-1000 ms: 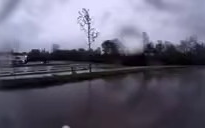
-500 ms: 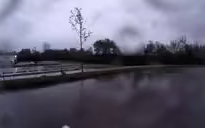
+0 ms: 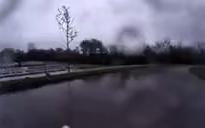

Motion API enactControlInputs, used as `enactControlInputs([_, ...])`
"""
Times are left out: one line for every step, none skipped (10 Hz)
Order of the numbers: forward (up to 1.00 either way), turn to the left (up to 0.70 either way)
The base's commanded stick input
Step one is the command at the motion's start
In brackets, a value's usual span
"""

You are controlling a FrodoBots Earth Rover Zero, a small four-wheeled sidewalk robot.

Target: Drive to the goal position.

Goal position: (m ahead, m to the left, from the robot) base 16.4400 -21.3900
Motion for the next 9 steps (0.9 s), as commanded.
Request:
enactControlInputs([0.0,-0.7])
enactControlInputs([0.0,-0.7])
enactControlInputs([0.0,-0.7])
enactControlInputs([0.0,-0.7])
enactControlInputs([0.0,-0.7])
enactControlInputs([0.0,-0.7])
enactControlInputs([0.0,-0.7])
enactControlInputs([0.0,-0.7])
enactControlInputs([0.0,-0.7])
